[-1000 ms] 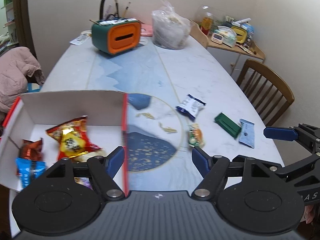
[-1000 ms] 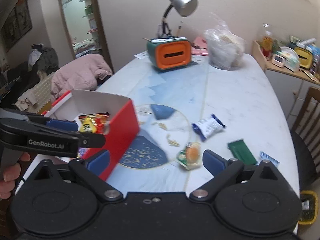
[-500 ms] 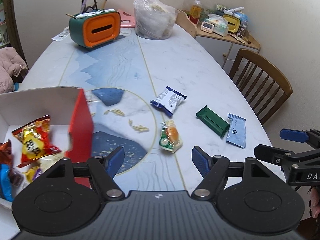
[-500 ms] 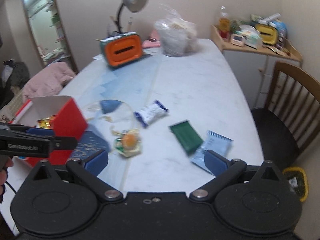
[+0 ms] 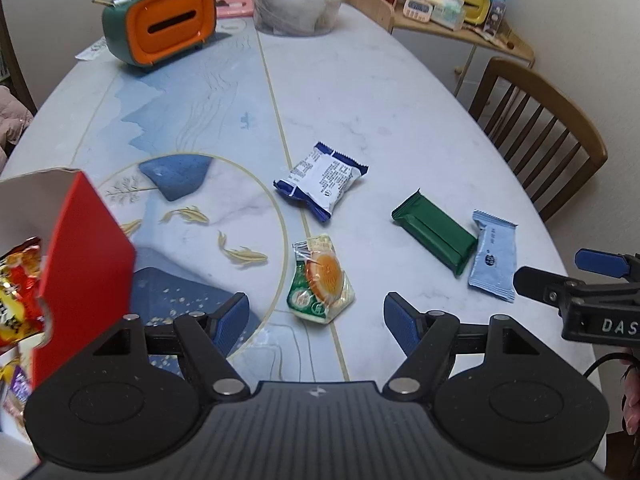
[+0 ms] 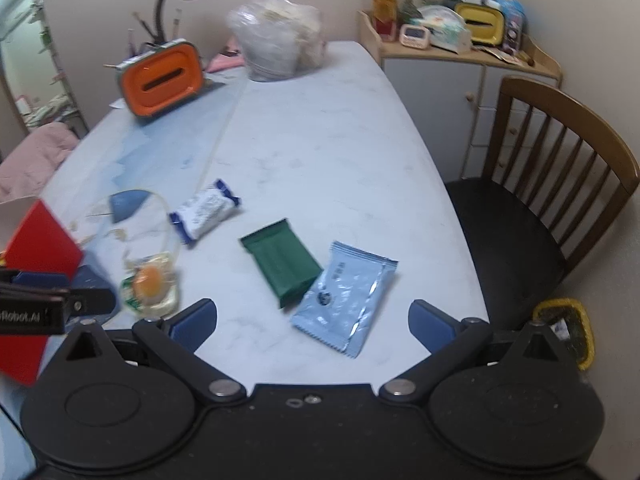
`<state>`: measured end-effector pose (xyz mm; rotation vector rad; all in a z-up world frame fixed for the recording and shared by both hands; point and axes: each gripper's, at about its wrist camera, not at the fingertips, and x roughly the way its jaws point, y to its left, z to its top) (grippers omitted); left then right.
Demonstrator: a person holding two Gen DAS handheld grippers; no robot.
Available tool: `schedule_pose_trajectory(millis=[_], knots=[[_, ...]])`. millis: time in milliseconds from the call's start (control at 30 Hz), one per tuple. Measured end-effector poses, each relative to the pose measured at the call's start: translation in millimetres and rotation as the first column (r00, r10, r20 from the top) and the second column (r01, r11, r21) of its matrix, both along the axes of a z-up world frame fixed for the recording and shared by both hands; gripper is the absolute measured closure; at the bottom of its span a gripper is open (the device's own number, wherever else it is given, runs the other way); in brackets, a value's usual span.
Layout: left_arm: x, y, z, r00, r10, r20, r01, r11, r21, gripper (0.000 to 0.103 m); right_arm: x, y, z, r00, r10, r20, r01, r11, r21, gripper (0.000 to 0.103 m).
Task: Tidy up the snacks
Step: 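Lower the left gripper to the egg-yolk pastry while the right gripper reaches the light blue packet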
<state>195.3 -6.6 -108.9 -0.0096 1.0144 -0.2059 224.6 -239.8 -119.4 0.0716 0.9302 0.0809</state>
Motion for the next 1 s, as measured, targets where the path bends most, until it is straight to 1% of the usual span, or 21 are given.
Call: schedule_pose_trajectory(millis=[200,400,567,767,867,1000], knots=[[22,-8,-20,0.998,0.010,-0.056,-0.009,1.000,0.013,0.029,24,-3,-28,0.998,-0.027,-0.060,0.024,0.999,-0.037,0.005],[39,-12,-35,0.996,0.019,-0.093,-0.018,1.000,0.015,0.029,37,-5,-45,0.995,-0.045,-0.095,0.040,0.998,-0.054,0.010],[49,-14,-45,0.993,0.029,-0.113,-0.026,0.999,0.030,0.029,43,-4,-51,0.994,-0.039,-0.101,0.033,0.998,-0.060,0.013],[55,-13,-53,0.992,0.030,-0.123,-0.027,0.999,0.027,0.029,48,0,-55,0.994,-0.028,-0.104,0.021,0.997,-0.070,0.019],[56,-15,-54,0.993,0.017,-0.114,-0.014,1.000,0.028,0.029,50,1,-58,0.993,-0.029,-0.113,0.021,0.997,-0.072,0.026],[56,-17,-54,0.994,0.015,-0.105,-0.013,1.000,0.021,0.030,52,3,-58,0.995,-0.030,-0.100,0.021,0.996,-0.092,0.031]])
